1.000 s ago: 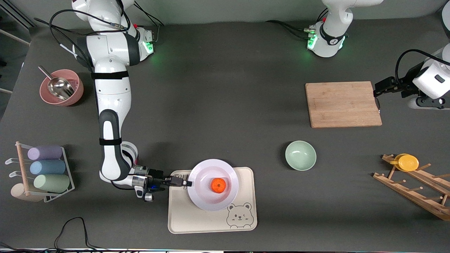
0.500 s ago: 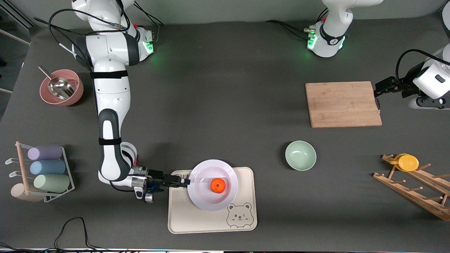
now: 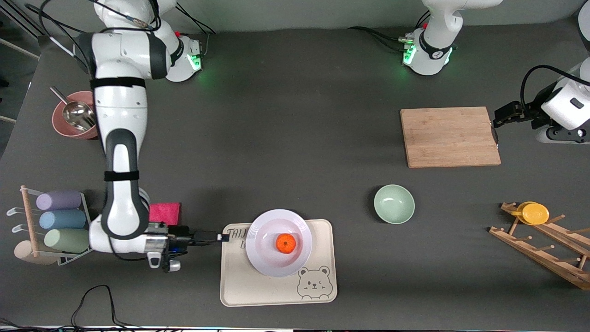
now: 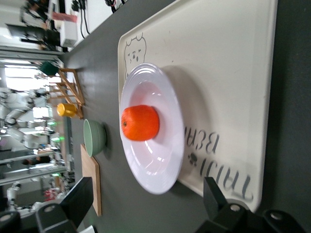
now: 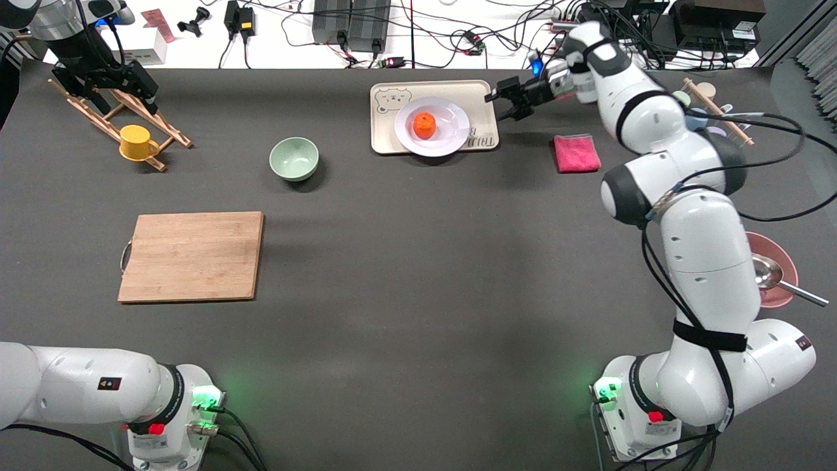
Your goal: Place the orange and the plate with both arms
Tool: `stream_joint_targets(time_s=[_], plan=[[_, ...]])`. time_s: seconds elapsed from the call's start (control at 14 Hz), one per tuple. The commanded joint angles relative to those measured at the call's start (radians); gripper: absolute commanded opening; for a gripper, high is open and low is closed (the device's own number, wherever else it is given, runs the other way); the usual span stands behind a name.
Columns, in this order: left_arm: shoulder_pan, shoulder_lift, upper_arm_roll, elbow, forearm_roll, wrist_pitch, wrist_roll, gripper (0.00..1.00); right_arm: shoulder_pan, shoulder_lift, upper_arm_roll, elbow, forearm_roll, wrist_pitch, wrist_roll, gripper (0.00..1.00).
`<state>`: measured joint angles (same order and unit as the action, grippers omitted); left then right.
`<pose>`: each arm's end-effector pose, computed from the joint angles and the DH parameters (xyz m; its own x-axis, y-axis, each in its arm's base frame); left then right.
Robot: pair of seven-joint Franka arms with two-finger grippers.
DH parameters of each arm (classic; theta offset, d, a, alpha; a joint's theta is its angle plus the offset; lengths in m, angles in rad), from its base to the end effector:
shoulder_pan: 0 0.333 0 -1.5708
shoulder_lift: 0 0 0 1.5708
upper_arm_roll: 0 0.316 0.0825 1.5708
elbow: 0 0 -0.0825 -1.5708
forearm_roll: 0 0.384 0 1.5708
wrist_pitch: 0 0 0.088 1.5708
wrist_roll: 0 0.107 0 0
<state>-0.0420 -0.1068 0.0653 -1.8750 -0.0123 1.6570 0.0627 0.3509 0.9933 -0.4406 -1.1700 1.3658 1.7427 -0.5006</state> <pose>0.5166 0.0121 0.5454 0.9932 -0.0396 -0.1098 -0.0370 -0.9990 0.0259 0.7469 0.1280 0.2255 0.9990 0.0455 -0.0019 0.0252 -0.5872 -0.8091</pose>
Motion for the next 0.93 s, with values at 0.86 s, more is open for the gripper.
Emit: stream_joint_targets(time_s=[0.86], plan=[[-0.004,0.016,0.010,0.027,0.032,-0.008,0.009,1.00,-0.219,-0.830,0.316,-0.295,-1.306,-0.180,0.384,1.00]])
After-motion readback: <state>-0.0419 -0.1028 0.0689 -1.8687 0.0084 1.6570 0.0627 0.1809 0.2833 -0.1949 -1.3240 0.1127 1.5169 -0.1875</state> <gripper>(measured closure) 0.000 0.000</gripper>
